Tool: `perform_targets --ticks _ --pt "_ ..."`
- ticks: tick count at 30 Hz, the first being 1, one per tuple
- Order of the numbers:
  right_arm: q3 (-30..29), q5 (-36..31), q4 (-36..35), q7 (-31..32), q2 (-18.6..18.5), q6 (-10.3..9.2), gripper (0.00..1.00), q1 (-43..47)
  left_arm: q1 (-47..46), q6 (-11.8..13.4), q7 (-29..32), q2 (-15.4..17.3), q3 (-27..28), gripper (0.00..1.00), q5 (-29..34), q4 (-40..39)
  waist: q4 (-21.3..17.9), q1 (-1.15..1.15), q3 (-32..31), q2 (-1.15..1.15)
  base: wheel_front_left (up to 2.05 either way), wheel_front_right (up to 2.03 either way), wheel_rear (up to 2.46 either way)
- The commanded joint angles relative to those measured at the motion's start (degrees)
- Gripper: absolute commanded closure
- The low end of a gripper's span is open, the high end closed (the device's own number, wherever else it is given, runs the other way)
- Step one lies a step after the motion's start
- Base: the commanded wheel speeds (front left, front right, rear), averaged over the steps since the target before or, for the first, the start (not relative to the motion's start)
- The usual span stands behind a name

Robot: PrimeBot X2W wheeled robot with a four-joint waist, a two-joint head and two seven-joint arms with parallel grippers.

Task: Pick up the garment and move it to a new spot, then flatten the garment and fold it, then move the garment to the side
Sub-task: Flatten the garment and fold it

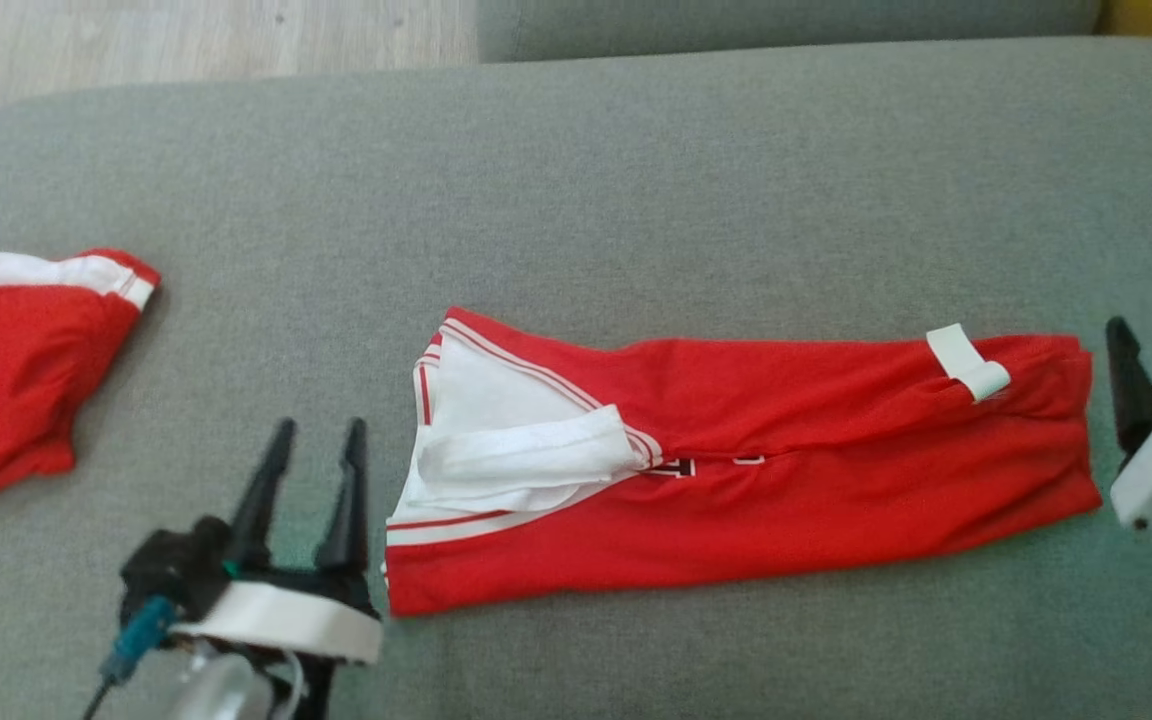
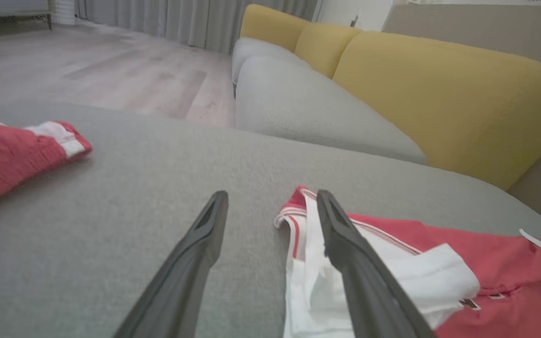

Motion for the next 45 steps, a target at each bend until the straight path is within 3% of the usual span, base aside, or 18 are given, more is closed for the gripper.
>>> perform_targets --ticks 1,8,13,25,35,36,37,39,45 --pt "0.3 0.1 -2.6 -1.3 -0.2 -0.05 0.00 -0.5 -3.4 0.3 -0.7 1.0 3.0 0.00 1.3 -1.4 -0.2 0.01 -0.5 0.00 0.00 0.00 0.00" --pt "-1.1 -0.7 1.8 -7.8 3.5 -0.05 0.00 0.5 -7.6 0.7 -0.7 0.7 7.6 0.00 6.7 1.3 -1.4 0.01 -1.5 0.00 0.00 0.00 0.00" --pt "-0.2 -2.5 8.5 -7.6 3.9 -0.05 0.00 -2.7 -8.6 0.3 -0.7 0.2 9.1 0.00 7.9 2.1 -2.3 0.01 -0.6 0.00 0.00 0.00 0.00" --pt "-1.4 -8.0 26.9 -6.3 3.5 -0.05 0.00 -12.0 -8.9 -1.6 -0.7 -1.7 10.7 0.00 9.5 3.0 -1.9 0.01 2.8 0.00 0.00 0.00 0.00" --pt "1.3 -8.8 34.0 -4.2 1.3 -0.05 0.00 -13.9 -8.9 -2.8 -0.7 -2.7 12.1 0.00 10.3 3.2 -1.9 0.01 3.1 0.00 0.00 0.00 0.00" --pt "1.9 -8.4 34.5 -3.4 1.1 -0.05 0.03 -13.9 -8.8 -2.9 -0.7 -2.7 12.2 0.00 10.4 3.3 -2.0 0.01 3.0 0.00 0.00 0.00 0.00" --pt "2.5 -7.9 34.9 -2.7 0.9 -0.05 0.49 -13.8 -8.7 -3.1 -0.7 -2.8 12.3 0.00 10.5 3.4 -2.0 0.01 3.0 0.00 0.00 0.00 0.00" --pt "4.3 -7.3 35.2 -1.2 0.3 -0.05 1.00 -13.6 -8.6 -3.3 -0.7 -3.0 12.5 0.00 10.6 3.5 -2.1 0.01 2.8 0.00 0.00 0.00 0.00" --pt "7.6 -4.7 31.1 -0.5 -2.2 -0.05 1.00 -12.8 -7.9 -3.6 -0.7 -3.5 13.5 0.00 10.9 3.8 -2.9 0.01 2.0 0.00 0.00 0.00 0.00"
